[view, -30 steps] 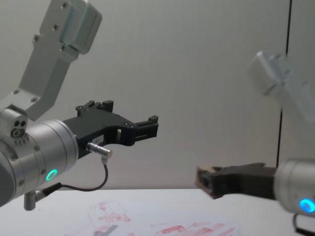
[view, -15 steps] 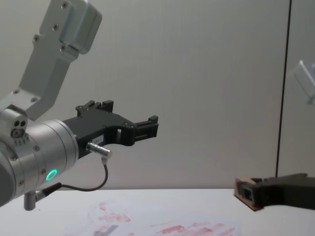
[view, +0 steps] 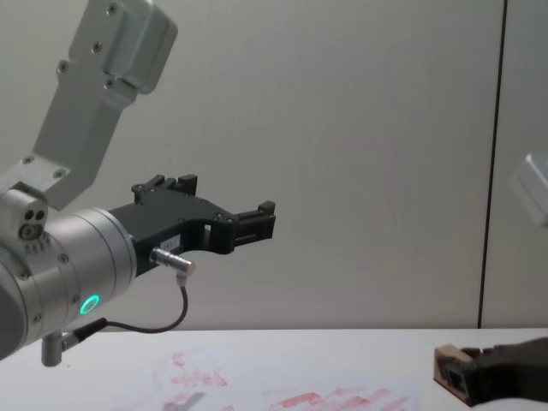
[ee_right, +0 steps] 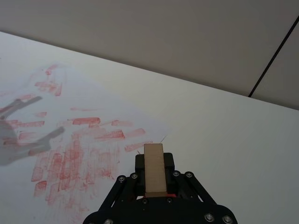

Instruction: Use the one hand to pick up the stamp and affix it onto the A4 paper.

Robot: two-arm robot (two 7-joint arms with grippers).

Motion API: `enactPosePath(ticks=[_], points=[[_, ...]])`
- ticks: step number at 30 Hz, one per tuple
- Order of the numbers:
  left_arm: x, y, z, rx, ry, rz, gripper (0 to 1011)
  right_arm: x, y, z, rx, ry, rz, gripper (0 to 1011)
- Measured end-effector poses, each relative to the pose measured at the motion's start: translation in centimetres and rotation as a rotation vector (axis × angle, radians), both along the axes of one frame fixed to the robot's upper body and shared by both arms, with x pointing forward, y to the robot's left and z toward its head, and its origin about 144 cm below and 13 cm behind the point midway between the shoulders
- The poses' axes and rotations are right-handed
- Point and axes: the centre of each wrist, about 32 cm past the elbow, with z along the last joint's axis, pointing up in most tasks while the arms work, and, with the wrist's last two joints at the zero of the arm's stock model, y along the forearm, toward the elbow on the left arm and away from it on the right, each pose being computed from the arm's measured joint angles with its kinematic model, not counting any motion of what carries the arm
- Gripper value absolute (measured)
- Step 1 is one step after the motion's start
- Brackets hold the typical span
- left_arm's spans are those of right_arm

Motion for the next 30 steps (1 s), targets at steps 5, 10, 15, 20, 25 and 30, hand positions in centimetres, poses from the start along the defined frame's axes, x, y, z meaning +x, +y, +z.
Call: enactPosePath(ticks=[5,10,15,20,25,30], points=[[0.0,0.0,0.0,0.0,0.0,0.0,1001,0.1,-0.3,-0.7,-0.025,0.015,-0.004,218],[0.0,0.0,0.0,0.0,0.0,0.0,1001,0.0,-0.7,-1.2,-0.044,0.026,-0.009,218],[0.0,0.0,0.0,0.0,0.0,0.0,1001,-0.1,-0.9,-1.6,-0.06,0.036,-0.013,217],[0.0,0.0,0.0,0.0,0.0,0.0,1001,-0.1,-1.2,-1.8,-0.069,0.042,-0.016,219],[0.0,0.0,0.0,0.0,0.0,0.0,1001,-0.2,-1.3,-2.0,-0.075,0.045,-0.018,322],[0.0,0.0,0.0,0.0,0.0,0.0,1001,-0.2,-1.3,-2.1,-0.079,0.048,-0.019,468]])
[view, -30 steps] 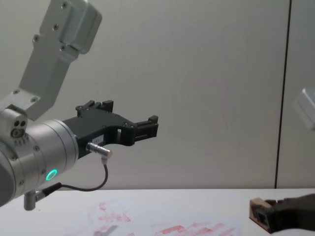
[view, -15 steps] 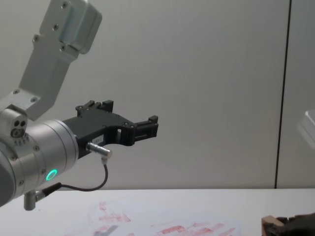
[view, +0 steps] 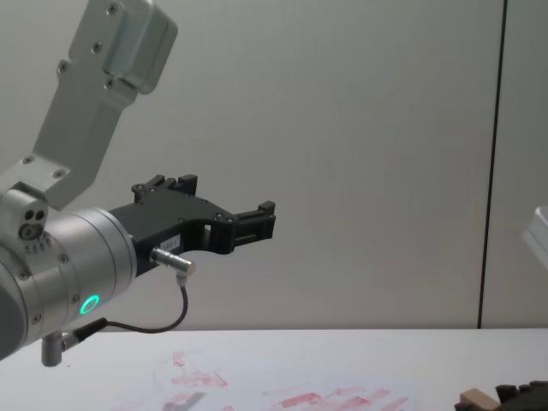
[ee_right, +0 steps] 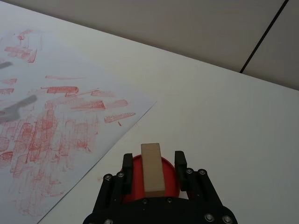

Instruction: Use the one hand to pick up the stamp and affix it onto the A4 paper.

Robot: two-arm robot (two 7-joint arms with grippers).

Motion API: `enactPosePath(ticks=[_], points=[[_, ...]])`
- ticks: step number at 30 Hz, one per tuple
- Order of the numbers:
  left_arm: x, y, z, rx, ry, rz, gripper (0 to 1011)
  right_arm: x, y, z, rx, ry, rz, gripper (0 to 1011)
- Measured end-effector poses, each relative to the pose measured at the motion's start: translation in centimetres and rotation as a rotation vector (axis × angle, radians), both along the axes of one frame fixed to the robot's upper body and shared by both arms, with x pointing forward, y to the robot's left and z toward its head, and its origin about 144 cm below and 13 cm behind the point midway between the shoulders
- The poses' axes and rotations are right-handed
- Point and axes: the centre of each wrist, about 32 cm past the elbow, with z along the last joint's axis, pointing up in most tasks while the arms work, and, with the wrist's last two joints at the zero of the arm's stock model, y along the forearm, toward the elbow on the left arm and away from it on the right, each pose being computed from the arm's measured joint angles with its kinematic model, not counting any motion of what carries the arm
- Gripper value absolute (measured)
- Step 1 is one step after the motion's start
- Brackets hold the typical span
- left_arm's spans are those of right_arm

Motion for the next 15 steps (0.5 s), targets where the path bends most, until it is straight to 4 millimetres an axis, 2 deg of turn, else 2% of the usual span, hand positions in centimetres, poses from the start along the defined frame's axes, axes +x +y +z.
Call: enactPosePath(ticks=[1,4,7,11,15], points=[[0.0,0.0,0.0,0.0,0.0,0.0,1001,-0.01,-0.02,-0.02,-0.001,0.0,0.0,530],[0.0,0.0,0.0,0.0,0.0,0.0,1001,-0.02,-0.06,-0.07,-0.003,0.001,-0.001,590],[0.0,0.0,0.0,0.0,0.0,0.0,1002,-0.02,-0.08,-0.09,-0.003,0.002,-0.001,732],[0.0,0.0,0.0,0.0,0.0,0.0,1001,-0.03,-0.11,-0.13,-0.005,0.003,-0.002,816],[0.0,0.0,0.0,0.0,0.0,0.0,1001,-0.04,-0.13,-0.16,-0.006,0.003,-0.002,957]])
